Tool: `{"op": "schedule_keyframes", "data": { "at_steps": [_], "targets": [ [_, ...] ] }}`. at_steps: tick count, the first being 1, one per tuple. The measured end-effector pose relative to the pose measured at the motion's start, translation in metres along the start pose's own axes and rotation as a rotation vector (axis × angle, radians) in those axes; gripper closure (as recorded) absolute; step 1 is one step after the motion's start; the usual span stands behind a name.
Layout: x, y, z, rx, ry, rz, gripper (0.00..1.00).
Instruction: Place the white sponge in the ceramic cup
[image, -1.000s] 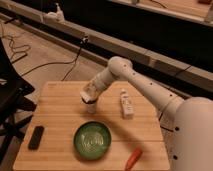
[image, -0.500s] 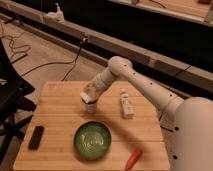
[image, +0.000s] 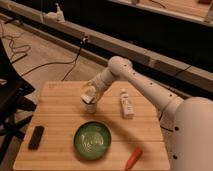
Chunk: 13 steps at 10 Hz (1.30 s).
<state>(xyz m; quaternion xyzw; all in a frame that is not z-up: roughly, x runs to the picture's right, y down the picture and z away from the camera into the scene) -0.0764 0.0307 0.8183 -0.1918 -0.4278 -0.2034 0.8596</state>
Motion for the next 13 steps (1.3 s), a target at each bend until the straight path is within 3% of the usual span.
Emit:
{"op": "schedule_keyframes", "data": {
  "at_steps": [8,13],
  "targets": [
    [0.000,0.000,0.000,0.000,-0.001,0.000,0.23],
    [-0.015,-0.011,-0.017,-0.008,0.040,-0.014,0.23]
  ]
}}
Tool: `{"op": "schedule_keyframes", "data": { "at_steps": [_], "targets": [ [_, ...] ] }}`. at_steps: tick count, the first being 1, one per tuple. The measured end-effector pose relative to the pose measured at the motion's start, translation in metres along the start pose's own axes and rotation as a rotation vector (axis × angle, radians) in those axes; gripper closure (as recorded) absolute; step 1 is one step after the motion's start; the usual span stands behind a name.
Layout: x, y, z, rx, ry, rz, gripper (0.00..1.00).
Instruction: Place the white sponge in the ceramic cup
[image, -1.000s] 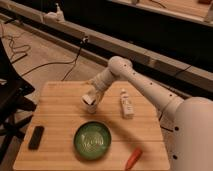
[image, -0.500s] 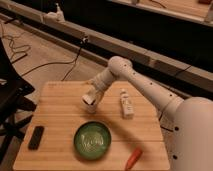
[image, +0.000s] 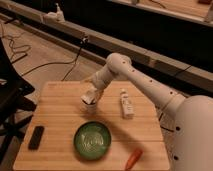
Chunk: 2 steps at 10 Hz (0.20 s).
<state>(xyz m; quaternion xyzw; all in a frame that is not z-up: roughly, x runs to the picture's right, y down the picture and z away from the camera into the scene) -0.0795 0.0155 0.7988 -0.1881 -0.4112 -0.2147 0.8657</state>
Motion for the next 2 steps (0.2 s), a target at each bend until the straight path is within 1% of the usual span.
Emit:
{"op": "schedule_keyframes", "data": {
  "at_steps": [2],
  "targets": [
    [-0.0011,0.0012,-0.0070,0.001,0.009,0.013,0.23]
  ]
}}
